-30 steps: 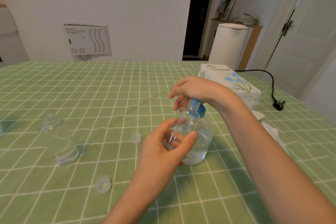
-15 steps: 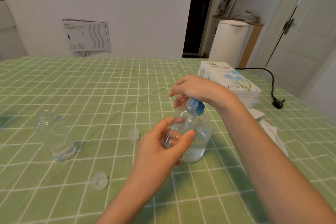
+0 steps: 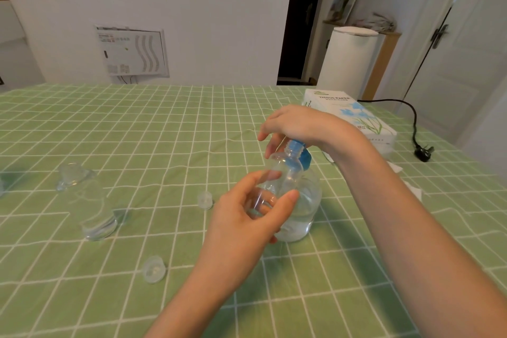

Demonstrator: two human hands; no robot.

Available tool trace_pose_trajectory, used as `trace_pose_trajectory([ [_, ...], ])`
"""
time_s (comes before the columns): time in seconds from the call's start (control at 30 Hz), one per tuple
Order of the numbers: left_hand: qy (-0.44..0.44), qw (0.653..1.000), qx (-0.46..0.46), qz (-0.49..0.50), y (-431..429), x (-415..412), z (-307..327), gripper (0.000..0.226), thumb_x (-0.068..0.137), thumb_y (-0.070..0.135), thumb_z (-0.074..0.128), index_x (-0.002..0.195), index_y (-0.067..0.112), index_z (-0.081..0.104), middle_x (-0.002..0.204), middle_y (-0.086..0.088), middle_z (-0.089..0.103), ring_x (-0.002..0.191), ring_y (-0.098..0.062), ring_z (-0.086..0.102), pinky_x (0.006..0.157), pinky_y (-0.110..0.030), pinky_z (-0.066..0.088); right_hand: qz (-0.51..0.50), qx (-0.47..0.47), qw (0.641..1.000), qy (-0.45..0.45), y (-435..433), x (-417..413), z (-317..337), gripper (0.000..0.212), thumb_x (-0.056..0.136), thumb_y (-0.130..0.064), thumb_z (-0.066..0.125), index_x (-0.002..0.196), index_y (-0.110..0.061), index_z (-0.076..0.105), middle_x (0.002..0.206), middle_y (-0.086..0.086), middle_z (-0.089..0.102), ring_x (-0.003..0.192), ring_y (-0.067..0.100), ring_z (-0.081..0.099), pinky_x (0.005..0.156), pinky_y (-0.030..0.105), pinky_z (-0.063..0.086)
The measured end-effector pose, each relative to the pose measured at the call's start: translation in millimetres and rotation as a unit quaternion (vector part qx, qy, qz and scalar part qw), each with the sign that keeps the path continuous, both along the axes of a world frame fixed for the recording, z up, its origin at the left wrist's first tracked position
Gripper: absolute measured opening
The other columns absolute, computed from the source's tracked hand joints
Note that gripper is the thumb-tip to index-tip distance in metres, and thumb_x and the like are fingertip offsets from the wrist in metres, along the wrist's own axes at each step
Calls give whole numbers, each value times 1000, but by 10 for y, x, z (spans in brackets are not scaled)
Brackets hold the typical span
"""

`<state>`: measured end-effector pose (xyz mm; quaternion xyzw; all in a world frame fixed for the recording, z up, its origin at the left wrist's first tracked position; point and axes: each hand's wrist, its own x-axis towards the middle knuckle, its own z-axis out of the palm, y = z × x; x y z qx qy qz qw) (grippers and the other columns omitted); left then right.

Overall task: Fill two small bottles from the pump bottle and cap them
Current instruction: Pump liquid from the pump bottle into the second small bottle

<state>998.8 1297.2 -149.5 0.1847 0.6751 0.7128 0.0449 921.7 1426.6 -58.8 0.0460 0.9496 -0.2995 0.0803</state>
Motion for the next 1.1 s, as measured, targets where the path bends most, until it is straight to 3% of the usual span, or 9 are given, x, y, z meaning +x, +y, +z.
trace_pose_trajectory([
  [0.13, -3, 1000, -4, 3, -5, 4, -21, 39, 59, 51, 66, 95, 36, 65, 66, 0, 62, 51, -8, 55, 46, -15, 47, 4, 2, 1000, -1, 9, -1, -79, 20, 94, -22, 47, 98, -16, 66, 117, 14, 64, 110, 32, 59, 94, 38, 45],
  [0.37, -6, 1000, -10, 1, -11, 2, -11, 38, 63, 45, 68, 100, 34, 64, 69, -4, 62, 50, -6, 54, 45, -14, 46, -2, -6, 1000, 13, 26, 19, -105, 24, 96, -28, 43, 87, -21, 64, 115, 11, 64, 108, 30, 60, 86, 35, 43],
  [0.43, -5, 1000, -6, 1, -14, 3, 3, 41, 61, 48, 67, 99, 34, 64, 71, -9, 62, 50, -8, 53, 45, -14, 45, -3, 0, 1000, 18, 26, 34, -94, 29, 97, -29, 39, 90, -19, 65, 112, 12, 66, 107, 30, 60, 87, 35, 44],
  [0.53, 0, 1000, -2, 1, 1, 4, 20, 44, 57, 51, 66, 97, 35, 64, 68, -3, 61, 51, -9, 54, 45, -14, 44, -3, 19, 1000, 14, 24, 40, -11, 31, 98, -30, 40, 102, -14, 66, 113, 13, 67, 106, 30, 60, 76, 31, 44],
  [0.67, 0, 1000, 2, 4, 9, -4, 31, 43, 56, 52, 66, 96, 36, 64, 67, 3, 61, 52, -10, 56, 44, -13, 43, 8, 30, 999, 21, 0, 2, 56, 34, 95, -27, 49, 115, -3, 62, 112, 17, 69, 98, 29, 65, 94, 39, 46],
  [0.83, 2, 1000, -2, 7, 8, -6, 18, 41, 57, 52, 66, 95, 37, 64, 64, 6, 61, 53, -9, 57, 45, -14, 44, 19, -16, 1000, 11, -15, 14, 10, 23, 96, -19, 50, 110, -8, 64, 83, 4, 71, 82, 20, 59, 96, 40, 46],
  [0.9, 2, 1000, -1, 8, 4, -5, 14, 40, 57, 52, 66, 95, 37, 65, 64, 5, 61, 52, -9, 56, 45, -14, 44, 20, -35, 999, 16, -14, 26, -2, 22, 96, -17, 47, 108, -10, 64, 83, 6, 71, 84, 23, 62, 101, 44, 45],
  [1.0, 0, 1000, -2, 2, -8, 5, 6, 38, 60, 48, 69, 96, 35, 65, 64, 1, 60, 50, -8, 54, 44, -14, 43, 23, -44, 999, 15, -18, 32, -56, 19, 96, -15, 46, 103, -11, 63, 84, 7, 71, 105, 36, 63, 103, 48, 43],
  [1.1, -7, 1000, 2, -1, -7, 11, -8, 43, 56, 50, 67, 97, 34, 65, 64, -2, 60, 49, -7, 53, 44, -14, 44, 17, -56, 998, 13, -3, 30, -103, 18, 96, -17, 46, 101, -13, 63, 82, 5, 71, 102, 29, 64, 103, 46, 42],
])
